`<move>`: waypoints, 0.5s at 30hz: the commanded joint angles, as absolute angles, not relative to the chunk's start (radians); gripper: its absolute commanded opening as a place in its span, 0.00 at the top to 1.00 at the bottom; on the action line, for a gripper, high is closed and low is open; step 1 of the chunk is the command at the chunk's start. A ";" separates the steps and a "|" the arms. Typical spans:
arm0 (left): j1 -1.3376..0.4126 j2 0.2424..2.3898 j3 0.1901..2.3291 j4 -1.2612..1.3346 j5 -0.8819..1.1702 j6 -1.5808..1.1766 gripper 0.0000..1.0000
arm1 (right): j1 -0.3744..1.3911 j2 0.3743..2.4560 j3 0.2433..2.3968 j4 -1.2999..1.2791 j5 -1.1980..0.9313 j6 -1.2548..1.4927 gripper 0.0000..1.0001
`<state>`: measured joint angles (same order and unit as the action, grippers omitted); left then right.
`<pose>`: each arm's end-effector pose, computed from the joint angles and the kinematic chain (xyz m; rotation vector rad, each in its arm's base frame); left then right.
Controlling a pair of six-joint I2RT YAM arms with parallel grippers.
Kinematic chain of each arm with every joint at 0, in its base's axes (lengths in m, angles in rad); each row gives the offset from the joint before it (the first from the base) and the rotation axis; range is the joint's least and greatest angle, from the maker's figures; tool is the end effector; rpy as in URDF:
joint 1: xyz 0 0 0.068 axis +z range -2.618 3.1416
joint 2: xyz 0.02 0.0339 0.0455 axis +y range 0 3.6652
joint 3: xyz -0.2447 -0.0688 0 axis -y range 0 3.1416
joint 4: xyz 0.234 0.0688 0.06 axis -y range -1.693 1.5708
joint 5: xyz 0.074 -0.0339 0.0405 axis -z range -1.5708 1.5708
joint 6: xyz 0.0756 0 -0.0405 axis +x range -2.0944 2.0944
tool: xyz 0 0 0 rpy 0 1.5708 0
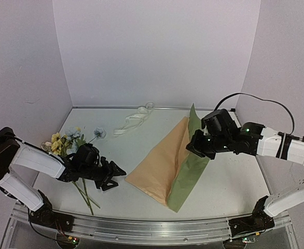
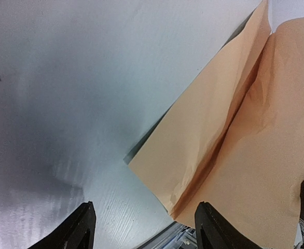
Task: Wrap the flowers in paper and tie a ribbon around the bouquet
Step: Unfold the folded wrapping paper at the center of the board.
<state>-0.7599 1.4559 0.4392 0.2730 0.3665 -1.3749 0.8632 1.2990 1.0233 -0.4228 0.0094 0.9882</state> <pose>0.1789 -0.2073 0.0913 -0.6195 2.6899 -1.3036 0.2023 0.2354 0.2471 0.1589 2.4532 0.9086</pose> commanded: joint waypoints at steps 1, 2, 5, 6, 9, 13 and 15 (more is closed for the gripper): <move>-0.875 1.515 0.407 0.495 0.288 -1.598 0.32 | 0.871 1.232 0.992 -0.387 0.078 0.974 1.00; -0.907 1.529 0.397 0.521 0.262 -1.645 0.32 | 0.871 1.224 0.982 -0.383 0.084 0.974 1.00; -0.988 1.574 0.371 0.599 0.168 -1.760 0.32 | 0.872 1.204 0.960 -0.375 0.089 0.977 1.00; -1.008 1.595 0.370 0.633 0.141 -1.787 0.32 | 0.872 1.197 0.952 -0.370 0.088 0.979 1.00; -1.044 1.684 0.413 0.706 0.104 -1.821 0.34 | 0.872 1.169 0.934 -0.361 0.097 0.986 1.00; -1.074 1.804 0.451 0.790 0.040 -1.865 0.39 | 0.872 1.132 0.921 -0.361 0.109 0.990 1.00; -1.078 1.852 0.464 0.815 0.013 -1.878 0.41 | 0.873 1.115 0.919 -0.362 0.111 0.990 1.00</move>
<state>-1.0629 1.7460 0.4483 0.7774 0.1251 -1.8029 0.8658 1.1688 0.9230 -0.3946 0.0700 0.9894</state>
